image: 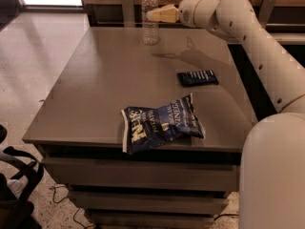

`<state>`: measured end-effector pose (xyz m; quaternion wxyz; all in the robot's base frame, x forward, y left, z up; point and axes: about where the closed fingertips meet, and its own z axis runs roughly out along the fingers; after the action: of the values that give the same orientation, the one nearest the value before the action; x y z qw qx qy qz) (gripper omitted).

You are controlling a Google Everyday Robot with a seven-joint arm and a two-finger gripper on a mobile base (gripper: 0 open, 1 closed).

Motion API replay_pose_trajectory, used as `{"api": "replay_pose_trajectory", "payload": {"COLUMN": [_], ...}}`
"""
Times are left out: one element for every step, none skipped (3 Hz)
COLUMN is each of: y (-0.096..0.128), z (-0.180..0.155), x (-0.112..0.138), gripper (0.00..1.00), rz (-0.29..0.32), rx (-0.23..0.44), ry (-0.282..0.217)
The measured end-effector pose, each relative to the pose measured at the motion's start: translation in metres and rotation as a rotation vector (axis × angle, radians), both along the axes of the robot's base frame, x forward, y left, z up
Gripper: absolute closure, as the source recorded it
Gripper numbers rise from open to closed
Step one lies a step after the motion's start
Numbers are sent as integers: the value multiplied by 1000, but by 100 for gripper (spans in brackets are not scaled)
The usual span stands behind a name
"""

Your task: Pick water bottle

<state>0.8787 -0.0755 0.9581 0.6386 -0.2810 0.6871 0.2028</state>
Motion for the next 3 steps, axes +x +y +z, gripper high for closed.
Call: {"api": "replay_pose_trajectory", "payload": {"y": [11, 27, 45], "z": [-7, -14, -22], "x": [6, 13, 27], "gripper": [0, 0, 0], "rz": [16, 49, 80], "rx": [11, 7, 11], "ry": [12, 24, 42]}}
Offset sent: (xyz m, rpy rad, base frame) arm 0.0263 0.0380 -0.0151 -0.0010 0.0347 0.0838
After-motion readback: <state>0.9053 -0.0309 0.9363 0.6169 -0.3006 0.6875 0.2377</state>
